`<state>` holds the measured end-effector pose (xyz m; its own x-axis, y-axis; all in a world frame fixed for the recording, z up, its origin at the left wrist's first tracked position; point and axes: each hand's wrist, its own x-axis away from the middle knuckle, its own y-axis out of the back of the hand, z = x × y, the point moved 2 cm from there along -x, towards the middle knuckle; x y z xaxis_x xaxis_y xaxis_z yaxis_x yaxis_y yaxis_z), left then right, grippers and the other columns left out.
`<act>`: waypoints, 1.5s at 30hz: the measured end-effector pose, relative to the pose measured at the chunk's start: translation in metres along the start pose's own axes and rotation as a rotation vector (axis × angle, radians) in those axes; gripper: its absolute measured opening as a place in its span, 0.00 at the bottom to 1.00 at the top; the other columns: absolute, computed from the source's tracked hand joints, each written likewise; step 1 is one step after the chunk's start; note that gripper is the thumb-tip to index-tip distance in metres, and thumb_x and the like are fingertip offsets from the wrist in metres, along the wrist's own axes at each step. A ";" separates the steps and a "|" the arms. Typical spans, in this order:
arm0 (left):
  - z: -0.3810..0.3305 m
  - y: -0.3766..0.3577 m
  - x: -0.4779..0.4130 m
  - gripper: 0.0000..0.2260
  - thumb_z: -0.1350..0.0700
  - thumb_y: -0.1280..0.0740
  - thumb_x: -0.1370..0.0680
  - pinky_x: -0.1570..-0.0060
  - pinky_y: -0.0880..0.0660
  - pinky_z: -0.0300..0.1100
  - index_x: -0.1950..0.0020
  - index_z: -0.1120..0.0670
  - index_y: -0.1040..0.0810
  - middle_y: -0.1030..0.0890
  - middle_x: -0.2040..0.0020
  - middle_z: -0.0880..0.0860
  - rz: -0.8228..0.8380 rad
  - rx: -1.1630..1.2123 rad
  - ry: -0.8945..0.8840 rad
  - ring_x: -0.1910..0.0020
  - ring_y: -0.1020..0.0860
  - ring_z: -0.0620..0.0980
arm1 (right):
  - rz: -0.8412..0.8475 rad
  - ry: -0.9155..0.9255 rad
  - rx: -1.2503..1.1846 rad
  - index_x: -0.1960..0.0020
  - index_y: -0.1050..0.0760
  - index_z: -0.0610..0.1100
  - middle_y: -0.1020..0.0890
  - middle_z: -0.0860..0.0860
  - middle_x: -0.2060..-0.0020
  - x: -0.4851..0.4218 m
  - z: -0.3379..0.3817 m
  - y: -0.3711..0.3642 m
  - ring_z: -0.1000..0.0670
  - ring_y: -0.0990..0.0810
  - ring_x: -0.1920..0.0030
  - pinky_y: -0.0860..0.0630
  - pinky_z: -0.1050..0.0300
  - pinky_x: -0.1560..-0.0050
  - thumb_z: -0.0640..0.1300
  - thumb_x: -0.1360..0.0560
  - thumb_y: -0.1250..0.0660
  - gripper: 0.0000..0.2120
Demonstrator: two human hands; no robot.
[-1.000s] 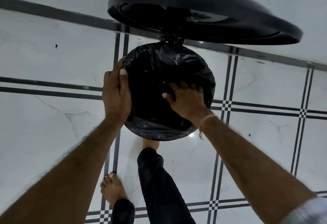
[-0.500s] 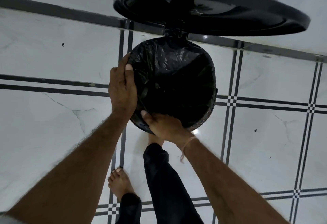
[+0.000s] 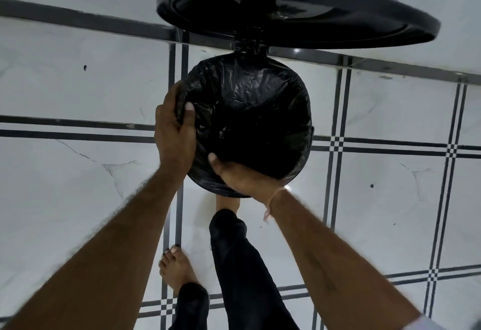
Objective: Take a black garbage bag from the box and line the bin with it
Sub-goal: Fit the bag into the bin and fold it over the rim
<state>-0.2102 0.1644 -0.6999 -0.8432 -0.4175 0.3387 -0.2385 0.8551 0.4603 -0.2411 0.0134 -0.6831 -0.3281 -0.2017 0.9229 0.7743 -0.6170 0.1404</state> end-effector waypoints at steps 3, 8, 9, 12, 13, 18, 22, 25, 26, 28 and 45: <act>-0.001 0.001 0.003 0.22 0.45 0.40 0.15 0.37 0.31 0.29 0.20 0.45 0.33 0.24 0.31 0.48 -0.001 0.017 0.016 0.38 0.29 0.27 | 0.025 -0.065 0.097 0.17 0.41 0.49 0.38 0.47 0.18 -0.014 -0.001 -0.004 0.43 0.42 0.18 0.50 0.47 0.18 0.67 0.17 0.53 0.34; -0.005 0.005 0.001 0.22 0.38 0.47 0.14 0.33 0.26 0.53 0.25 0.45 0.28 0.20 0.35 0.49 0.023 0.061 0.056 0.34 0.24 0.48 | -0.008 -0.065 0.051 0.16 0.43 0.48 0.41 0.46 0.17 -0.022 0.003 0.013 0.42 0.45 0.17 0.51 0.47 0.17 0.66 0.16 0.52 0.34; -0.008 0.005 0.001 0.22 0.39 0.49 0.14 0.36 0.25 0.54 0.28 0.46 0.25 0.19 0.38 0.51 0.015 0.048 0.051 0.36 0.23 0.50 | 0.006 -0.062 0.093 0.17 0.42 0.48 0.38 0.46 0.18 -0.020 0.003 0.012 0.42 0.43 0.18 0.49 0.46 0.18 0.65 0.16 0.53 0.34; -0.012 0.003 0.004 0.20 0.43 0.49 0.13 0.46 0.26 0.49 0.42 0.54 0.23 0.21 0.47 0.57 0.012 -0.003 0.076 0.48 0.25 0.50 | 0.109 -0.139 0.313 0.24 0.30 0.42 0.23 0.42 0.31 -0.016 -0.008 0.001 0.38 0.29 0.25 0.36 0.44 0.23 0.60 0.14 0.53 0.30; -0.013 0.002 0.005 0.19 0.44 0.48 0.13 0.49 0.28 0.47 0.46 0.56 0.24 0.22 0.49 0.58 0.014 -0.024 0.087 0.50 0.27 0.49 | 0.098 -0.146 0.349 0.26 0.28 0.41 0.21 0.41 0.35 -0.016 -0.009 0.002 0.37 0.27 0.28 0.33 0.43 0.25 0.60 0.14 0.52 0.29; -0.011 0.005 -0.001 0.19 0.41 0.49 0.14 0.50 0.29 0.46 0.52 0.52 0.27 0.22 0.51 0.59 0.066 -0.039 0.083 0.49 0.25 0.53 | -0.208 0.012 0.348 0.21 0.33 0.53 0.27 0.47 0.24 -0.006 0.018 0.041 0.41 0.29 0.25 0.33 0.42 0.25 0.62 0.18 0.42 0.28; -0.011 0.005 -0.001 0.18 0.40 0.49 0.14 0.51 0.29 0.45 0.53 0.48 0.27 0.22 0.52 0.58 0.080 -0.018 0.089 0.51 0.25 0.51 | -0.559 0.167 0.319 0.23 0.31 0.52 0.24 0.47 0.26 -0.008 0.039 0.097 0.42 0.27 0.26 0.30 0.46 0.27 0.60 0.17 0.40 0.26; -0.013 0.005 0.000 0.18 0.41 0.49 0.14 0.50 0.30 0.45 0.52 0.50 0.27 0.21 0.49 0.57 0.060 -0.032 0.106 0.49 0.25 0.51 | -0.480 0.108 0.306 0.22 0.31 0.48 0.27 0.45 0.24 -0.020 0.051 0.131 0.43 0.31 0.23 0.35 0.54 0.25 0.56 0.15 0.42 0.24; -0.013 0.005 -0.001 0.19 0.40 0.49 0.15 0.49 0.28 0.46 0.51 0.50 0.26 0.21 0.49 0.57 0.061 -0.032 0.113 0.48 0.24 0.52 | -0.422 0.083 0.332 0.22 0.31 0.46 0.28 0.44 0.23 -0.020 0.052 0.135 0.43 0.32 0.23 0.36 0.55 0.25 0.54 0.14 0.42 0.24; -0.013 0.005 -0.002 0.20 0.38 0.50 0.15 0.49 0.25 0.53 0.53 0.49 0.27 0.21 0.51 0.56 0.068 -0.029 0.103 0.50 0.23 0.53 | -0.426 0.060 0.392 0.27 0.25 0.46 0.23 0.44 0.28 -0.017 0.050 0.136 0.42 0.26 0.27 0.30 0.53 0.29 0.54 0.15 0.39 0.21; -0.073 -0.001 -0.045 0.13 0.45 0.34 0.19 0.47 0.25 0.35 0.43 0.50 0.14 0.14 0.50 0.45 -0.009 -0.077 -0.102 0.49 0.17 0.44 | -1.191 0.336 -0.069 0.39 0.19 0.49 0.18 0.49 0.43 0.035 0.017 0.137 0.46 0.20 0.43 0.23 0.49 0.45 0.51 0.19 0.36 0.13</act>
<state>-0.1372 0.1602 -0.6558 -0.8868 -0.3884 0.2506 -0.2123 0.8238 0.5257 -0.1369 -0.0653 -0.6248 -0.9381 0.3334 0.0942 -0.1280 -0.5861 0.8000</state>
